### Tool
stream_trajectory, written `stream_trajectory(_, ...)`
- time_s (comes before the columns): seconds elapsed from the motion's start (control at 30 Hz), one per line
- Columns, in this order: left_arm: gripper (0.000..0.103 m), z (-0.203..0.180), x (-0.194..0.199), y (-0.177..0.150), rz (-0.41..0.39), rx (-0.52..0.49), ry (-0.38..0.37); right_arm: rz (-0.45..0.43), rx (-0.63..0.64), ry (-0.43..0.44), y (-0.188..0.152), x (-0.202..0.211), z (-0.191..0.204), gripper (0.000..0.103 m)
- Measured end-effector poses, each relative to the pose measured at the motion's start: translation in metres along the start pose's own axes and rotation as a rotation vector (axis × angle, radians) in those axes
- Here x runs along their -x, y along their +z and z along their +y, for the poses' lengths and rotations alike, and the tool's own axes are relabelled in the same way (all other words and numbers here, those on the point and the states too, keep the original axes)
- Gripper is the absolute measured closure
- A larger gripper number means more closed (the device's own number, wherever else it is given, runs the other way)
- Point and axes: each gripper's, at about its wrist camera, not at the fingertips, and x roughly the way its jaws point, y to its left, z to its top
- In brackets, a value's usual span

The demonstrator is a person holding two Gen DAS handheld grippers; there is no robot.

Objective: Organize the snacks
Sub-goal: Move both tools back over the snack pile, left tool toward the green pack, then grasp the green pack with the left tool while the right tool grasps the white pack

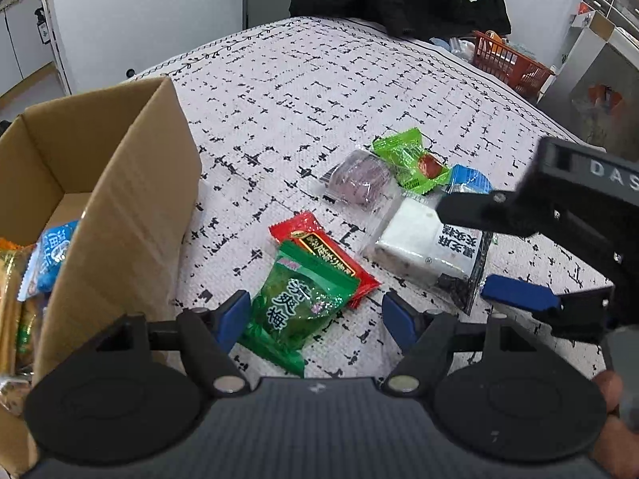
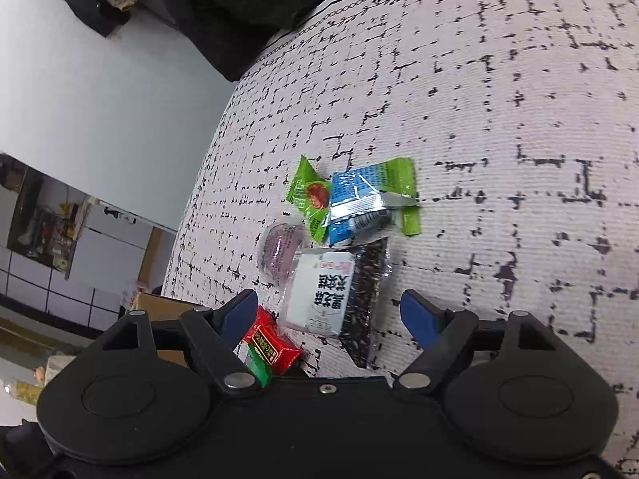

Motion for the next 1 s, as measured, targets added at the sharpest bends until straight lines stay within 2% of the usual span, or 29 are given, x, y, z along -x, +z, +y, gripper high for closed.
stream_trajectory(0.07,0.032,0.002,0.000,-0.001,0.006,0.013,-0.010,0.002,0.011,-0.004,0.000,-0.003,0.002,0.026)
stream_trajectory(0.13,0.043,0.006,-0.001,-0.001,0.010,0.030,-0.003,0.003,0.034,-0.021,0.000,-0.005,0.006,0.031)
stream_trajectory(0.17,0.047,0.008,-0.001,-0.001,0.010,0.040,0.006,0.007,0.055,-0.038,-0.001,-0.007,0.008,0.037)
stream_trajectory(0.23,0.063,0.014,-0.002,0.000,0.013,0.063,0.012,0.006,0.110,-0.088,-0.003,-0.008,0.015,0.050)
stream_trajectory(0.27,0.065,0.016,-0.002,0.001,0.012,0.070,0.012,0.002,0.130,-0.116,-0.004,-0.008,0.017,0.065)
stream_trajectory(0.3,0.070,0.017,0.000,0.001,0.011,0.072,0.016,-0.005,0.139,-0.142,-0.006,-0.008,0.018,0.073)
stream_trajectory(0.37,0.072,0.018,0.003,0.001,0.006,0.075,0.013,0.002,0.097,-0.110,-0.005,-0.006,0.013,0.077)
stream_trajectory(0.6,0.075,0.017,0.023,0.004,-0.022,0.090,-0.029,-0.031,0.088,-0.078,-0.011,0.016,0.012,0.089)
stream_trajectory(1.0,0.076,0.014,0.069,0.020,-0.101,0.119,-0.123,-0.092,0.096,-0.056,-0.015,0.053,0.037,0.092)
